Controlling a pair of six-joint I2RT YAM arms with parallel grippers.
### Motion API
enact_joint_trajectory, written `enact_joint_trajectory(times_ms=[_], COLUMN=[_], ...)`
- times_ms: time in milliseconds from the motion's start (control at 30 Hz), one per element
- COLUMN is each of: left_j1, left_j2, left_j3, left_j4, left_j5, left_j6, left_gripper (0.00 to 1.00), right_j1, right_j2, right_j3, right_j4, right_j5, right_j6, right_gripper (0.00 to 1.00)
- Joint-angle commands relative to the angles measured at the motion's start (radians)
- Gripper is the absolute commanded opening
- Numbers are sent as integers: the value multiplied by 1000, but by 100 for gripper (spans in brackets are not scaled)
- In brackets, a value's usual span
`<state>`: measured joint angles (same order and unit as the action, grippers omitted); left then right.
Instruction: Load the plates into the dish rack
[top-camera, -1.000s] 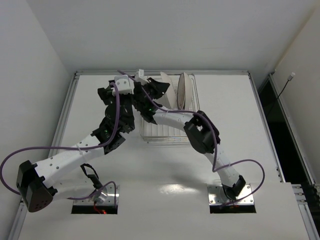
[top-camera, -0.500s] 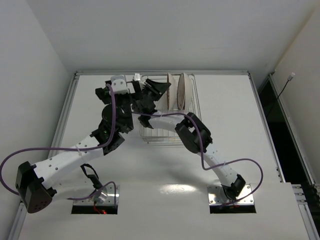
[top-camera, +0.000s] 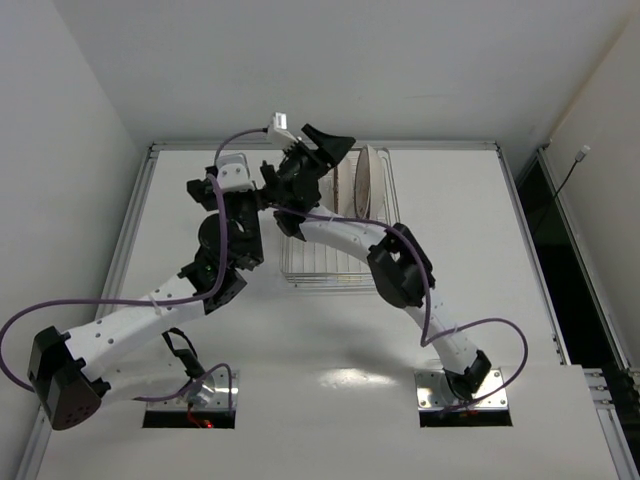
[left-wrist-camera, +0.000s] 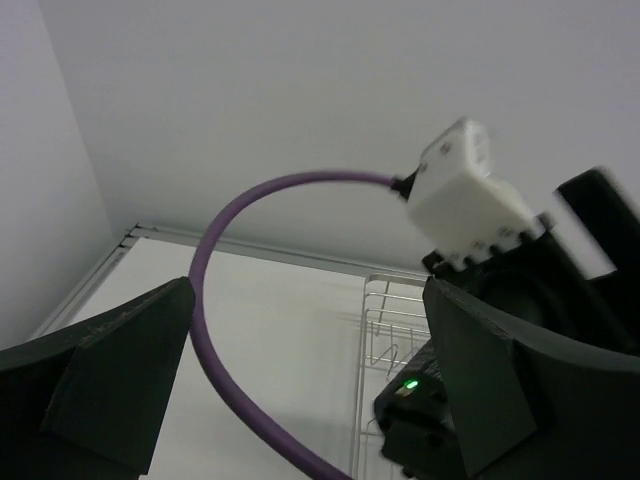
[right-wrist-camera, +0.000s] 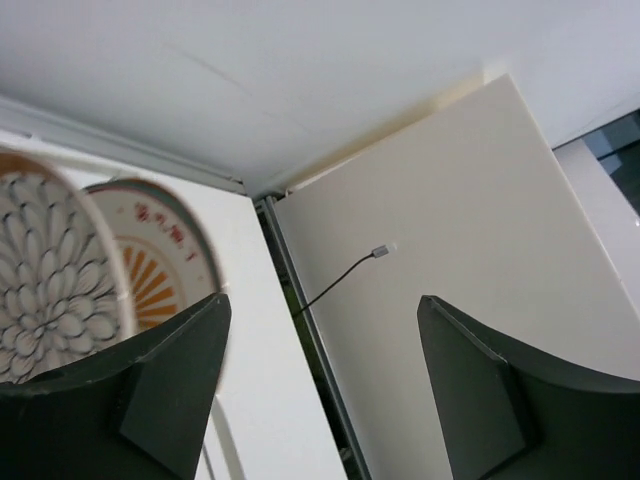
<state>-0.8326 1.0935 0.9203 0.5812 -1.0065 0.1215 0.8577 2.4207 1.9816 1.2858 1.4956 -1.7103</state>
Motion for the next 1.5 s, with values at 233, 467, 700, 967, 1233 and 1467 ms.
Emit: enact_joint_trajectory(times_ms=[233,467,700,967,1233,1467], left_j1=[-7,-7,-7,-7,-7,-7], left_j2=[-60,-7,14,-17,-17,-17], left_j3=[-55,-55,-55,-55,-55,-55], left_j4=[158,149,140,149,149,149], left_j5=[9,19,28,38,39,39], left_j6=[46,46,37,47,47,47], left_gripper=[100,100,100,100,100,100], right_j1=[-42,-108,-242,-445,-552,-738], right_j2=[-391,-670,-890,-940,-746,-712], right_j3=[-130,-488,-693,-845,-659,-707], right_j4=[524,508,524,524,329,497], right_j5=[311,129,14,-147,72,235], right_j6=[-134,-123,-40,274,354,354], right_gripper=[78,84,94,99,99,99])
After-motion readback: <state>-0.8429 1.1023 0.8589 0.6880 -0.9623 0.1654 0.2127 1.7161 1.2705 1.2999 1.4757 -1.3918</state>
